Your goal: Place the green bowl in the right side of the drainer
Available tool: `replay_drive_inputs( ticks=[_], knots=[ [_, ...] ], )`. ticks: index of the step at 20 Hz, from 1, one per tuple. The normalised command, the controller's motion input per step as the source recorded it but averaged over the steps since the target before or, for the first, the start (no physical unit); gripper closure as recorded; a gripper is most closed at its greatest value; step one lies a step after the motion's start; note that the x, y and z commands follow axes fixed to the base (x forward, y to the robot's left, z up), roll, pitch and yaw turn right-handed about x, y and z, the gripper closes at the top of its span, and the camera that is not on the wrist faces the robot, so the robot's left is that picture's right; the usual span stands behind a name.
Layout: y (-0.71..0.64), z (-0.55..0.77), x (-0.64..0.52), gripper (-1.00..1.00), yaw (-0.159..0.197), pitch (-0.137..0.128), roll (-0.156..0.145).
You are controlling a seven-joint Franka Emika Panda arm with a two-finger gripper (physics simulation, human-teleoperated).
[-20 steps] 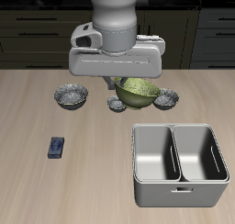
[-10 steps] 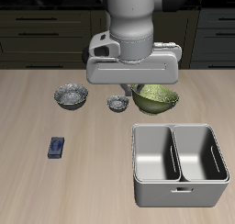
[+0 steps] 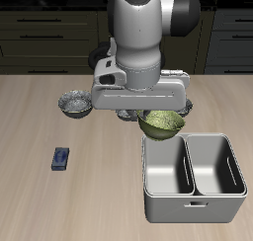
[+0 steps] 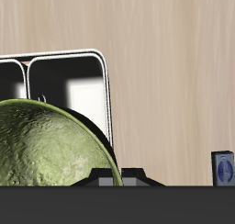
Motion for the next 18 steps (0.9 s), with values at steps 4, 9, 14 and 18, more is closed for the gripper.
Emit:
replay_drive_inputs(
  ticks=[4,9,14,18],
  knots=[
    [-0.10,-0.14,0.02,1.00,0.001,0.021,-0.011],
    [0.06,-0.24,0.03,1.00,0.017,0.034,0.002],
    [0.07,-0.13,0.00,1.00,0.021,0.020,0.012],
    [0.09,-0.05,-0.01,1.00,0.008,0.013,0.013]
  ],
)
